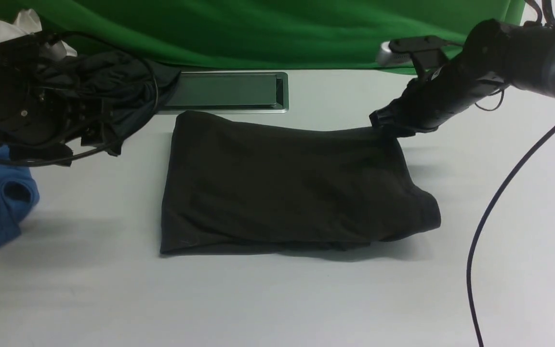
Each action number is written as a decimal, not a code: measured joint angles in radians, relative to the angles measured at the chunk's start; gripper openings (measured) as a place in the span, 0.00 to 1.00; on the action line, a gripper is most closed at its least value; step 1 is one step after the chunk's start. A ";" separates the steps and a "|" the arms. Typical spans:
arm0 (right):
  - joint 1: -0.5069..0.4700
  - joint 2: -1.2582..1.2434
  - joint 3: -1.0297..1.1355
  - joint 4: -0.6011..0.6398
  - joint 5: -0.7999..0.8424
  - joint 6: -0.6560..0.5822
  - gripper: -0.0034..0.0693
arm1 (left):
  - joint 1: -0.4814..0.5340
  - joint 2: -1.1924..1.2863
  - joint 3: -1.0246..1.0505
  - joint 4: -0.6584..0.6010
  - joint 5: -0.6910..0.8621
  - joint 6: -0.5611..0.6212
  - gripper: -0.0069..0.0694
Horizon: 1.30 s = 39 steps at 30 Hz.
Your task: Fold a long-sleeved shirt on a white desktop.
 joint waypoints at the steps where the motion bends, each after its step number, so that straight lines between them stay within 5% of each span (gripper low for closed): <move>1: -0.002 -0.007 0.000 -0.008 0.005 0.002 0.38 | 0.000 0.000 0.000 -0.002 0.005 0.000 0.87; 6: -0.032 -0.126 0.000 -0.025 0.030 0.003 0.58 | 0.000 0.000 0.000 -0.030 0.043 0.027 0.87; 11: -0.060 -0.309 0.000 -0.049 0.069 0.003 0.56 | 0.000 -0.003 0.000 -0.223 0.094 0.181 0.87; 15: -0.063 -0.498 0.000 -0.071 0.153 0.012 0.37 | -0.001 -0.027 0.000 -0.508 0.176 0.414 0.87; 19: -0.063 -0.676 0.030 -0.095 0.216 0.065 0.11 | -0.043 -0.069 0.000 -0.615 0.235 0.497 0.80; 23: -0.063 -0.825 0.147 -0.103 0.188 0.086 0.08 | -0.110 -0.115 0.001 -0.600 0.252 0.494 0.67; 27: -0.062 -1.041 0.408 -0.106 0.049 0.091 0.07 | -0.224 -0.233 0.004 -0.454 0.254 0.419 0.44; 32: -0.062 -1.396 0.852 -0.108 -0.260 0.093 0.07 | -0.347 -0.471 0.116 -0.152 0.241 0.150 0.14; 39: -0.043 -1.741 1.207 -0.108 -0.489 0.142 0.08 | -0.378 -0.788 0.371 -0.078 0.191 -0.014 0.11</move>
